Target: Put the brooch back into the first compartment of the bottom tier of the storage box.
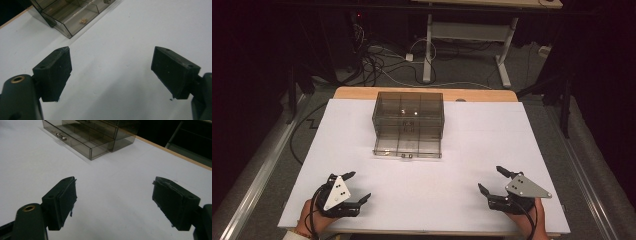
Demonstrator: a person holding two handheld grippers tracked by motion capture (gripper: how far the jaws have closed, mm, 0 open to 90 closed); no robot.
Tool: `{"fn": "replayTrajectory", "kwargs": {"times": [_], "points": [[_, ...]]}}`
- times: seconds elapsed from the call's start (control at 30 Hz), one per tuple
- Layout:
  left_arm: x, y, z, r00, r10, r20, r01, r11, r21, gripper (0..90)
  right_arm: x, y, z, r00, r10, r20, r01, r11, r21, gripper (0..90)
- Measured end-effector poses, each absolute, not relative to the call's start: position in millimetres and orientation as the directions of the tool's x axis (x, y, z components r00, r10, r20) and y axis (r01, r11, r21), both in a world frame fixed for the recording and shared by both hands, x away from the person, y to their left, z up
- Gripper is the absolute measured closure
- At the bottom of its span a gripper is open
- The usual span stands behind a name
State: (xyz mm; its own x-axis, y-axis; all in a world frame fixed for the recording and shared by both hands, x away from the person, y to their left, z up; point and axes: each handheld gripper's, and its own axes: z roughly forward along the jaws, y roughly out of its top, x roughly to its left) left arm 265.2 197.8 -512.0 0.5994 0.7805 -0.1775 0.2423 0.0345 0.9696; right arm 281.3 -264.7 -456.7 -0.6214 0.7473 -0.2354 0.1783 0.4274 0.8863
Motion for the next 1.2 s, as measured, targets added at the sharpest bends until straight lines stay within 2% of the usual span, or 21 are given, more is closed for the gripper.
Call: {"fn": "replayTrajectory", "kwargs": {"times": [0.23,1.2], "points": [[265.2,194.6,-509.2,0.613,0.772,-0.167,0.224,0.032,0.974,16.3,275.9,-264.7,-453.6,-0.612,0.746,-0.26,0.151,0.434,0.888,19.5],[268.0,195.9,-509.5,0.605,0.776,-0.176,0.23,0.041,0.972,16.3,275.1,-265.0,-454.0,-0.619,0.746,-0.246,0.156,0.424,0.892,19.5]]}}
